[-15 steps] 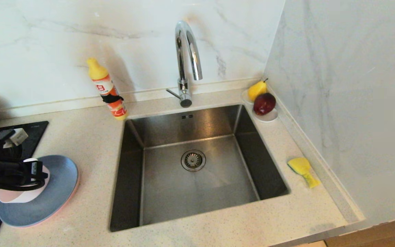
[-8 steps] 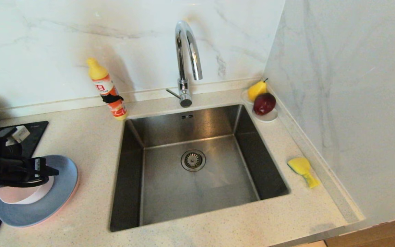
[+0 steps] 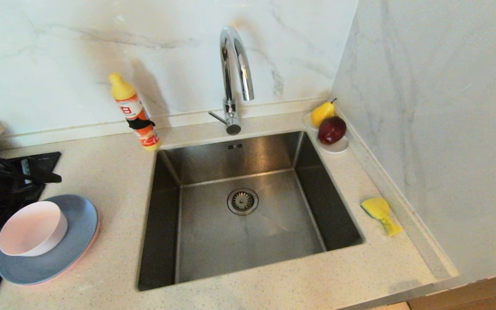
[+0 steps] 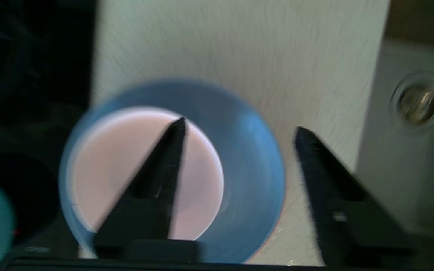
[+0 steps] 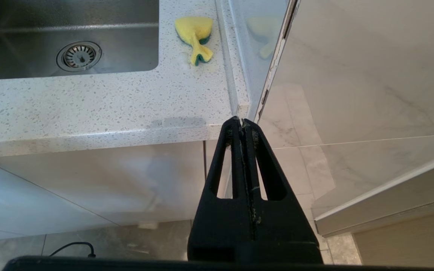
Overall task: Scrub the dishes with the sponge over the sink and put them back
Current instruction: Place the bowl on the bowl
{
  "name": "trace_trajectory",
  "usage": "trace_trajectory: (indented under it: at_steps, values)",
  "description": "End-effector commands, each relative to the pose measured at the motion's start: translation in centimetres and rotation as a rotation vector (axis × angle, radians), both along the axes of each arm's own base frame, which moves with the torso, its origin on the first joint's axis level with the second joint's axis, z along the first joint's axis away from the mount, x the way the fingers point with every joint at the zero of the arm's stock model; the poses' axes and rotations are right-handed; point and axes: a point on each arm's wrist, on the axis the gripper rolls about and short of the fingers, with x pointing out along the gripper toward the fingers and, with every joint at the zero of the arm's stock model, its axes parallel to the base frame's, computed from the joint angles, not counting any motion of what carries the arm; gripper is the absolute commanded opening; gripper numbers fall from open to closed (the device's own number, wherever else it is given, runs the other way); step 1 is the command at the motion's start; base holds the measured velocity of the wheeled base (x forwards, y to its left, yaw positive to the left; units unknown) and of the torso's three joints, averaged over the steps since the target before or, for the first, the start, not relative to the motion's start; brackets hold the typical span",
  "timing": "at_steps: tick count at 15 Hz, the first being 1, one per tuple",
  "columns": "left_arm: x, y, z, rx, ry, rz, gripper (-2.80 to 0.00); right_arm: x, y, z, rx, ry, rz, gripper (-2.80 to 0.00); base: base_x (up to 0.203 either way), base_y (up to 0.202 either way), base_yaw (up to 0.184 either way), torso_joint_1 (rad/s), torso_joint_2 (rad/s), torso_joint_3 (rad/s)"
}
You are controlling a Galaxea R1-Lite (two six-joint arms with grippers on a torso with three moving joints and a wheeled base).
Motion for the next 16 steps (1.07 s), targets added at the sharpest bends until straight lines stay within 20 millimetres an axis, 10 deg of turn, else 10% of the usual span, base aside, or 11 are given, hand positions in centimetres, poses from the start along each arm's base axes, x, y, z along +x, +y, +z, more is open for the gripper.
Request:
trace_trajectory:
  at_steps: [1,5,12,13,16]
  values:
    - [-0.7,0.7,3.0,-0.003,-0.031,0.049,-2.8,0.0,0.0,0.0,0.0,-0.001,0.001,-2.8,0.0,0.0,0.0,0.0,0.0,0.0]
    - [-1.5,4.2,4.1,-0.08,0.025,0.209,-2.8,0.0,0.0,0.0,0.0,-0.001,0.001,-2.8,0.0,0.0,0.0,0.0,0.0,0.0]
    - [-5.2,11.2,-0.2,-0.255,0.23,0.487,-2.8,0.0,0.0,0.0,0.0,-0.001,0.001,-2.8,0.0,0.0,0.0,0.0,0.0,0.0]
    - [-5.5,11.9,-1.0,-0.278,0.251,0.51,0.0,0.0,0.0,0.0,0.0,-0.001,0.001,-2.8,0.0,0.0,0.0,0.0,0.0,0.0]
    - [-6.5,13.1,-2.5,-0.388,0.314,0.614,0.0,0.0,0.0,0.0,0.0,-0.001,0.001,-2.8,0.0,0.0,0.0,0.0,0.0,0.0]
